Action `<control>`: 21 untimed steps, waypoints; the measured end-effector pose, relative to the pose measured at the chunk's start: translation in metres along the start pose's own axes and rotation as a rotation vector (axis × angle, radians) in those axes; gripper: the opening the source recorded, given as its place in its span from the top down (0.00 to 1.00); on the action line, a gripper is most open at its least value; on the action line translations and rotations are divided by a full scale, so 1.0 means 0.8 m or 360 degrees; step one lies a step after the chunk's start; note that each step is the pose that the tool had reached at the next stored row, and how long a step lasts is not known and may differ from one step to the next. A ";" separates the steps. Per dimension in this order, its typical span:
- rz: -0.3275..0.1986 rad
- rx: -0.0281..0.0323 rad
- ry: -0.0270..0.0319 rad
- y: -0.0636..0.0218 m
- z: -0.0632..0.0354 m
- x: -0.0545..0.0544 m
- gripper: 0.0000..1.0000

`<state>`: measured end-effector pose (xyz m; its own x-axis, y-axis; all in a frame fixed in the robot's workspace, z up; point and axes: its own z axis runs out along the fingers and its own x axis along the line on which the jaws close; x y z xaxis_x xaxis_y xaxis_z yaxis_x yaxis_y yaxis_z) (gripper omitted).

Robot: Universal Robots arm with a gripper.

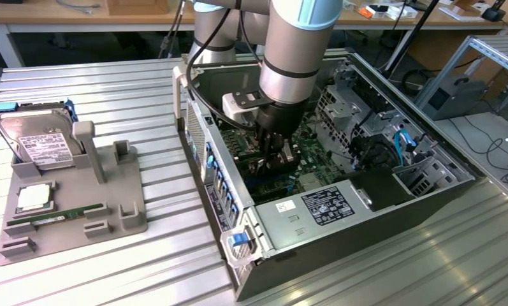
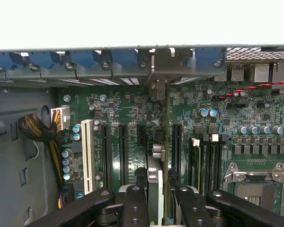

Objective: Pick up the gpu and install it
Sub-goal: 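Insert the gpu into the slot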

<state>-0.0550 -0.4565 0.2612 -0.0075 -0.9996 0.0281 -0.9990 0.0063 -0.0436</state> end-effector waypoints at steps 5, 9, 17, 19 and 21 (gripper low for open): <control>-0.0011 0.00004 -0.00005 0.000 0.000 0.000 0.73; -0.0018 0.00006 -0.00008 0.000 0.000 0.000 0.73; -0.0027 0.00007 -0.00016 0.000 0.001 0.000 0.73; -0.0028 0.00007 -0.00015 0.000 0.002 0.000 0.73; -0.0028 0.00008 -0.00018 0.000 0.003 0.000 0.73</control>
<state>-0.0549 -0.4565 0.2588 0.0100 -0.9996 0.0277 -0.9990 -0.0112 -0.0436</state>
